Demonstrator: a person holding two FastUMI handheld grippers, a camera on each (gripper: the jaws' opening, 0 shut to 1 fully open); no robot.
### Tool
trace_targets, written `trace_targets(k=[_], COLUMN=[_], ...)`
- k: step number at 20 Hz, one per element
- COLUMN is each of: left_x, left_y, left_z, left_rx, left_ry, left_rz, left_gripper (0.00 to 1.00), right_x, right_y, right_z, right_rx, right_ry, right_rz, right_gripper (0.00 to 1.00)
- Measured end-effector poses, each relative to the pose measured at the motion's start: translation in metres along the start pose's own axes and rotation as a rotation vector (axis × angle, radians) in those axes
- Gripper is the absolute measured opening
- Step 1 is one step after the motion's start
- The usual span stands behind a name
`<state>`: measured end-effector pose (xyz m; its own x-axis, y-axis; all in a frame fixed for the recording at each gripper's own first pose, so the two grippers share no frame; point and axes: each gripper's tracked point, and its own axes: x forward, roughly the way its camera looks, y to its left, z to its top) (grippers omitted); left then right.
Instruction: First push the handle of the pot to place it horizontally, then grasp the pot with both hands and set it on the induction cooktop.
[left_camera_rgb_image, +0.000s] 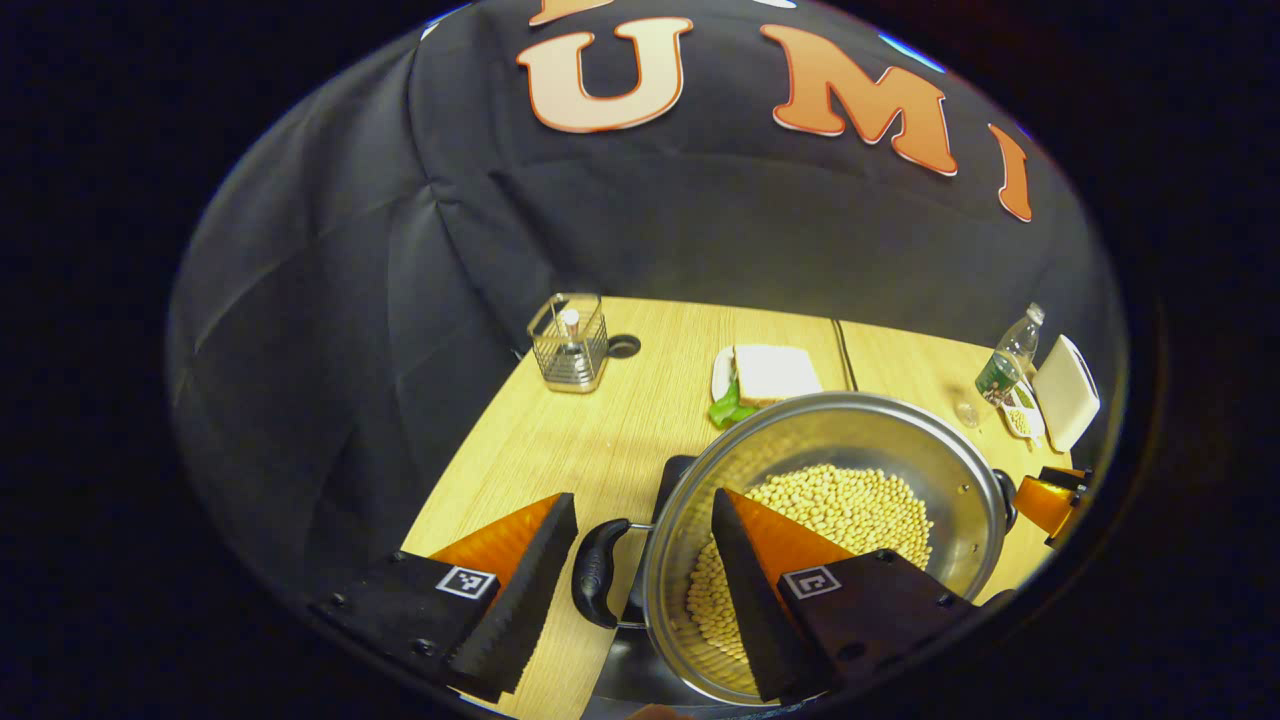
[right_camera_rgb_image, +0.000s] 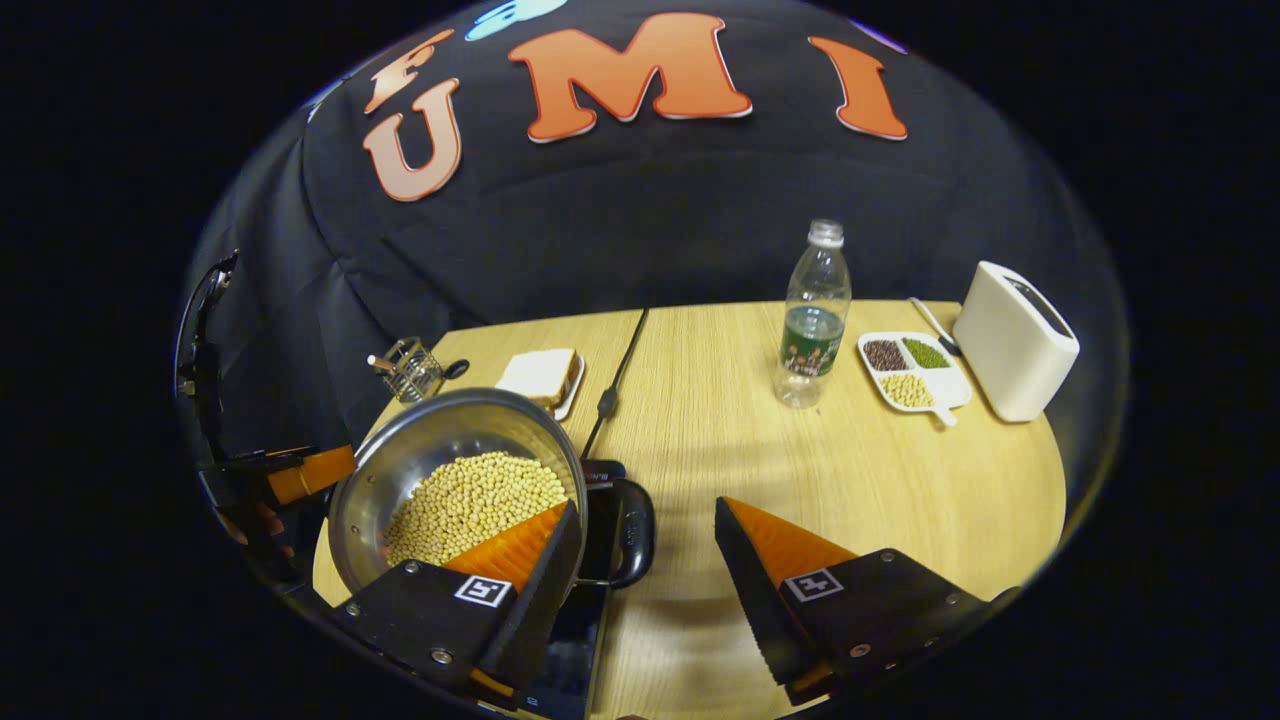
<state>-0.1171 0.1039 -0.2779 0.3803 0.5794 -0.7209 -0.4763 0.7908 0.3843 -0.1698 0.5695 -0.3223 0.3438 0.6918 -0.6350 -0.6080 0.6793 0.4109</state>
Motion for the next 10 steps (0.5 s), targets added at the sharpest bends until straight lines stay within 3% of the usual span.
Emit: trace_targets(k=[4, 5, 6, 10], left_x=[-0.046, -0.058, -0.071, -0.127], left_y=[-0.048, -0.064, -0.081, -0.133], left_z=[0.049, 0.061, 0.073, 0.125], left_rx=[0.024, 0.03, 0.032, -0.006], left_ry=[-0.179, -0.223, -0.266, -0.433], left_rz=[-0.006, -0.016, -0.027, -0.07], left_gripper=[0.92, 0.92, 0.92, 0.92], right_x=[-0.056, -0.071, -0.085, -0.142], right_y=[-0.051, -0.07, -0.09, -0.163], right_z=[0.024, 0.031, 0.038, 0.063], right_rx=[-0.113, -0.143, -0.164, -0.143], right_ry=[-0.143, -0.18, -0.213, -0.33], right_rz=[-0.014, -0.038, -0.07, -0.15], right_gripper=[0.88, 0.84, 0.9, 0.91])
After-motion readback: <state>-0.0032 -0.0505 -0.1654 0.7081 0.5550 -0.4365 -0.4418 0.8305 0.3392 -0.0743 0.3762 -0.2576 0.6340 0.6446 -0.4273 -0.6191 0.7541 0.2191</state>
